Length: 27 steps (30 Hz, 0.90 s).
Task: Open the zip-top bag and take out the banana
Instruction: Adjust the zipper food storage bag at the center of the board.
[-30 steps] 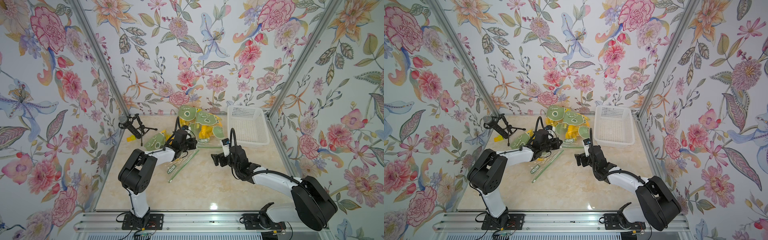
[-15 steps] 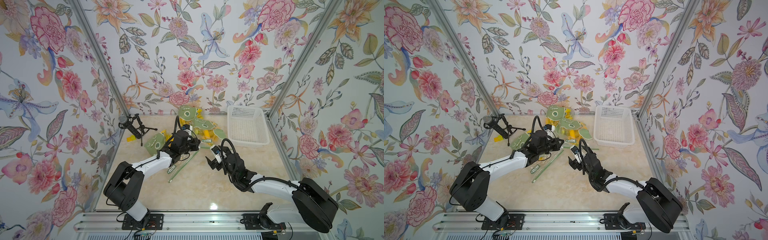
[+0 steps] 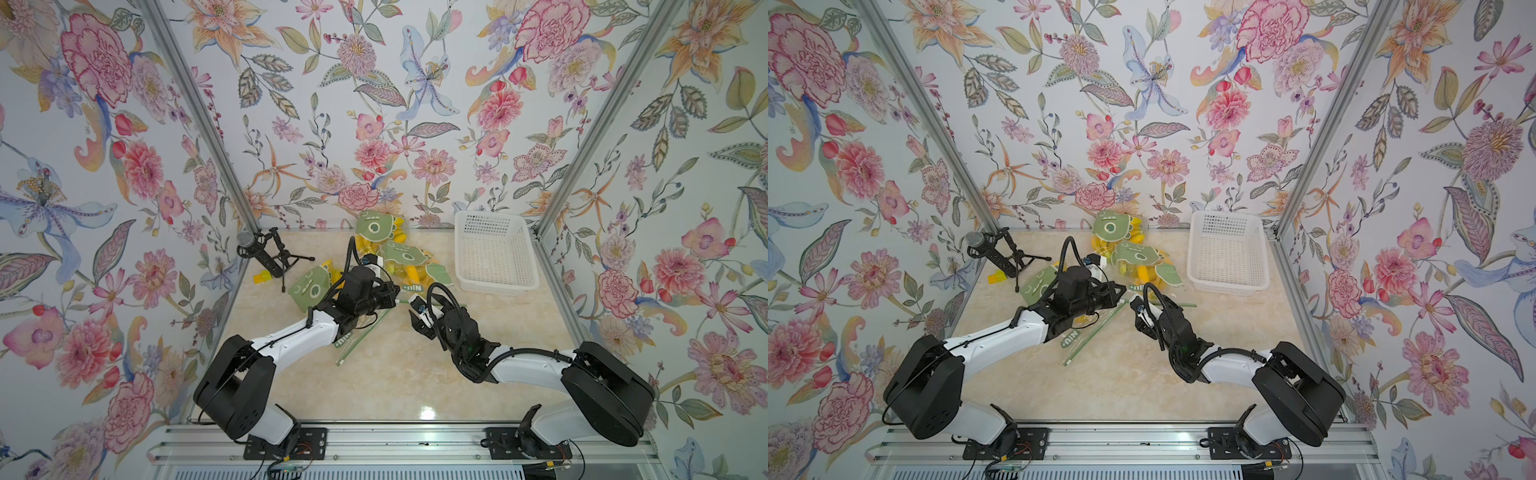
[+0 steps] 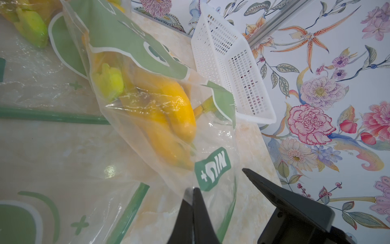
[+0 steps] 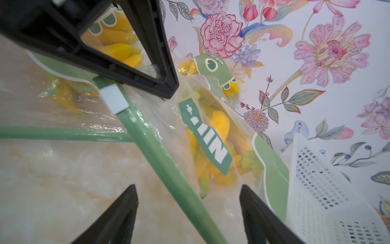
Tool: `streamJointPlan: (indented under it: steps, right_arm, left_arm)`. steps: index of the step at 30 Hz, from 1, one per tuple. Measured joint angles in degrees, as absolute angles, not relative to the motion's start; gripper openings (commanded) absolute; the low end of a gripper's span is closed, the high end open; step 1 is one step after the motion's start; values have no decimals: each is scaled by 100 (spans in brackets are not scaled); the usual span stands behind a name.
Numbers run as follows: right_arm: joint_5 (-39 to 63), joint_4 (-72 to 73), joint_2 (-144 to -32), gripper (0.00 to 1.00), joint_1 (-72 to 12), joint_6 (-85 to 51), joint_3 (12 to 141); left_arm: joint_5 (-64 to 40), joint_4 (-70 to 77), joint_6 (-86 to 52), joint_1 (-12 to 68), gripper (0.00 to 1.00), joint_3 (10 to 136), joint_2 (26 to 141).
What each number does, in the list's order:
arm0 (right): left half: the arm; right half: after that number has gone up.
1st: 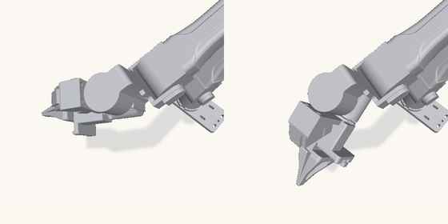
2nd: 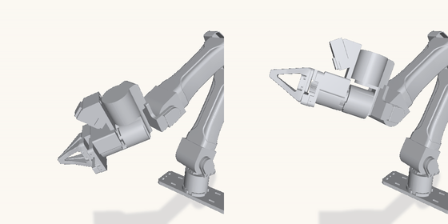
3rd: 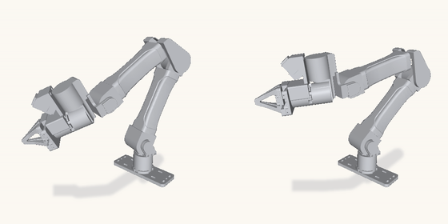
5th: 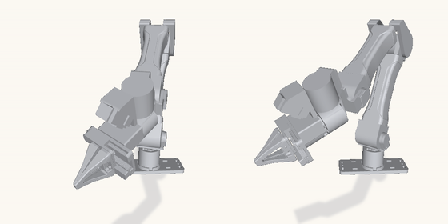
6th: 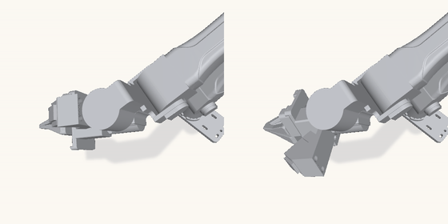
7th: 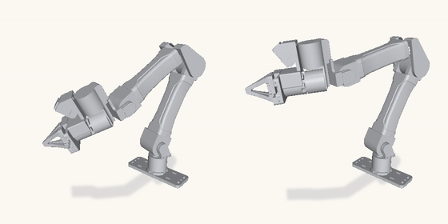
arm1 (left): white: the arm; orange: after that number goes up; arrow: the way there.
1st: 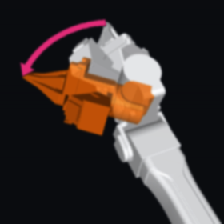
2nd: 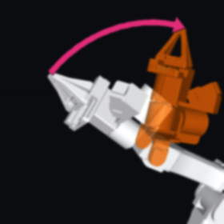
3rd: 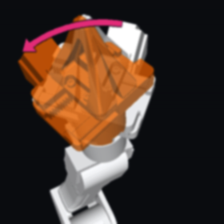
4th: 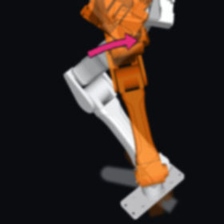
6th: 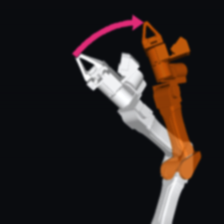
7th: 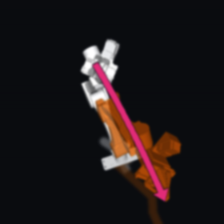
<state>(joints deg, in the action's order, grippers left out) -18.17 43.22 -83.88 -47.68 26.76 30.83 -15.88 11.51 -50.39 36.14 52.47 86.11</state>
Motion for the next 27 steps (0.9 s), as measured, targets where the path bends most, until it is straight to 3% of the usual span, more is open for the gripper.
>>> streamJointPlan:
  steps: [2,6,8,11,15,18,27]
  right_arm:
    - [-1872,4351,-8392,53,-4768,2714,3098]
    - [-1940,4366,-8390,21,-4768,2742,3107]
    - [-1938,4329,-8385,13,-4775,2694,3107]
    - [-1935,4259,-8368,8,-4779,2617,3107]
    - [-1896,4053,-8256,0,-4753,2493,3107]
    - [-1699,3789,-8040,0,-4613,2305,3107]
    - [-797,3109,-7168,0,-4080,1553,2952]
  left_arm:
    - [-1588,1149,-5041,3629,4,5245,8591]
    - [-1586,1055,-5026,3634,11,5214,8547]
    - [-1586,996,-4978,3634,14,5214,8527]
    - [-1584,884,-4816,3636,26,5225,8517]
    - [-1374,508,-4353,3636,51,5319,8442]
    - [-1103,311,-3756,3636,65,5330,8154]
    - [-1090,1907,-2043,3636,59,4106,7177]
